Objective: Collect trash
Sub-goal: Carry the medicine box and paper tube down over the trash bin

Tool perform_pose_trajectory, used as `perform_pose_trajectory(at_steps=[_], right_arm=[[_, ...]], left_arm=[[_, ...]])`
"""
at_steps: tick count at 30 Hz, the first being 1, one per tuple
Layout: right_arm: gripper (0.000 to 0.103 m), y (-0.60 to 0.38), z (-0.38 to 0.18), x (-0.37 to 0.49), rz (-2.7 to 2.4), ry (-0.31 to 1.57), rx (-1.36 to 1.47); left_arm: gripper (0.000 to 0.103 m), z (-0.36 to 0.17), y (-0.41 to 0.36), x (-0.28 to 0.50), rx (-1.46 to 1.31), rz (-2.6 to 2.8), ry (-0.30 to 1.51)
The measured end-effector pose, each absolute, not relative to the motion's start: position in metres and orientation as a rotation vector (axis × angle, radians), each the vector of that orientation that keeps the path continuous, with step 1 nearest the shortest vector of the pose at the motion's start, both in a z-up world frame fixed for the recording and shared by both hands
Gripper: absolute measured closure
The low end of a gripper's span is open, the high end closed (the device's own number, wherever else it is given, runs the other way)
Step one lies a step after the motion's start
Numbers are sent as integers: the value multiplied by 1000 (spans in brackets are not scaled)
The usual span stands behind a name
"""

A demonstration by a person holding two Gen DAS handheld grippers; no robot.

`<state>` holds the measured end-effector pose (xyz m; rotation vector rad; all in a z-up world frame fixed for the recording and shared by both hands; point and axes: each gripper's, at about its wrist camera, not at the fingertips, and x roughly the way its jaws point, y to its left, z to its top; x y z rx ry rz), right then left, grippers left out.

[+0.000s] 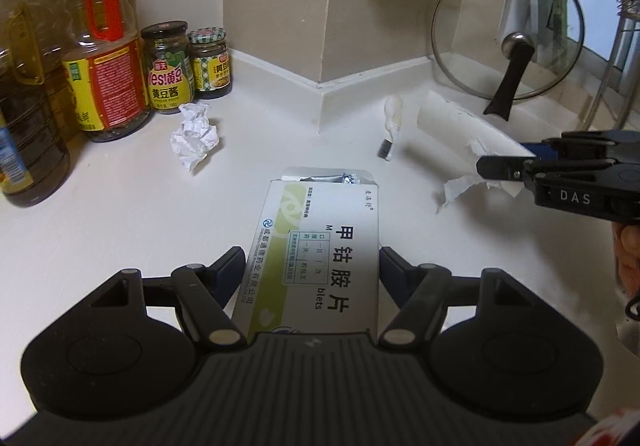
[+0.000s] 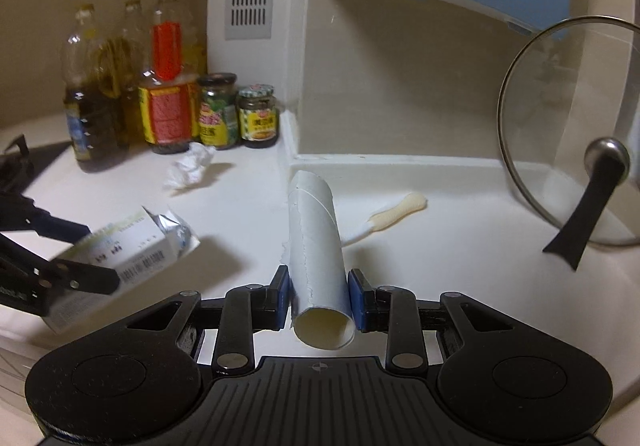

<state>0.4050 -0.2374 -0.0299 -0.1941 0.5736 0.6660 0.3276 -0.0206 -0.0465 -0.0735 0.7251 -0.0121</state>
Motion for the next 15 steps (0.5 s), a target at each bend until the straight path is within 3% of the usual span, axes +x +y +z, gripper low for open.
perform_pose_trajectory(at_steps=[15], right_arm=[[72,-236,-15,269,699,618,-45]], left_arm=[[33,-30,-22,204,-107,-55,686]])
